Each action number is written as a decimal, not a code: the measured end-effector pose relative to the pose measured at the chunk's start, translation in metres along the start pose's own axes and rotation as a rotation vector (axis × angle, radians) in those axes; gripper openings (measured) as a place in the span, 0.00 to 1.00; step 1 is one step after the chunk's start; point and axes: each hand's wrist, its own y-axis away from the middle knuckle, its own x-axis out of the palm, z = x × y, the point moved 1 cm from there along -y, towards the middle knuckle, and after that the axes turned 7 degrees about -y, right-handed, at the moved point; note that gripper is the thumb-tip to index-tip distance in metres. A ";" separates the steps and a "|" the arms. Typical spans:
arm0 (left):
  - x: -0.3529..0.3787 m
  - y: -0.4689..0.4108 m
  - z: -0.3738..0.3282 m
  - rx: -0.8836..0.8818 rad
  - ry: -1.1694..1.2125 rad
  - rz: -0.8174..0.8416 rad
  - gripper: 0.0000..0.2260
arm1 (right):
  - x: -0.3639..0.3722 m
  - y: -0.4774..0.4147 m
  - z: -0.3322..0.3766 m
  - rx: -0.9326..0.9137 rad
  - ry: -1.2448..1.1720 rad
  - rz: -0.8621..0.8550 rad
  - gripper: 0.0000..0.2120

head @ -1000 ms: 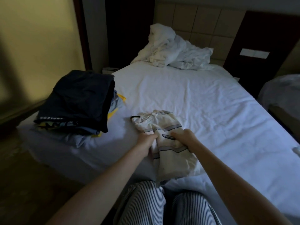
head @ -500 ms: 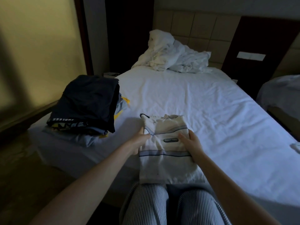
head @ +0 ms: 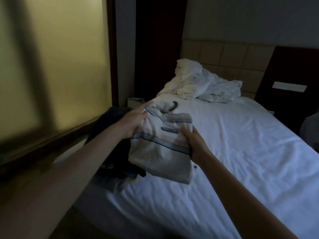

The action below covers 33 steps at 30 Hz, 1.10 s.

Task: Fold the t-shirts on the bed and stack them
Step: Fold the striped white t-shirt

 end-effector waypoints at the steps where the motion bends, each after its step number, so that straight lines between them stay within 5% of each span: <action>1: -0.023 -0.006 -0.008 0.016 -0.013 -0.058 0.17 | 0.020 -0.014 0.002 -0.009 -0.001 0.053 0.12; 4: -0.095 -0.025 -0.016 0.007 -0.188 -0.171 0.25 | 0.074 -0.058 -0.010 0.003 0.208 0.133 0.18; 7: -0.140 -0.033 0.005 -0.232 -0.659 -0.198 0.39 | 0.103 -0.080 -0.039 0.177 0.616 0.125 0.22; 10: -0.136 -0.027 0.030 -0.257 -1.185 -0.303 0.31 | 0.124 -0.080 -0.052 0.032 1.027 0.020 0.23; 13: -0.104 -0.014 0.064 -0.063 -1.243 -0.276 0.22 | 0.146 -0.061 -0.063 -0.253 1.132 0.065 0.28; 16: -0.079 0.003 0.121 -0.179 -1.423 -0.132 0.25 | 0.139 -0.045 -0.115 -0.226 1.273 0.250 0.27; 24: -0.078 -0.004 0.154 -0.083 -1.460 -0.252 0.32 | 0.120 -0.050 -0.139 -0.169 1.230 0.281 0.29; 33: -0.067 0.024 0.113 -0.220 -1.232 -0.018 0.24 | 0.089 -0.030 -0.111 -0.253 1.348 0.352 0.25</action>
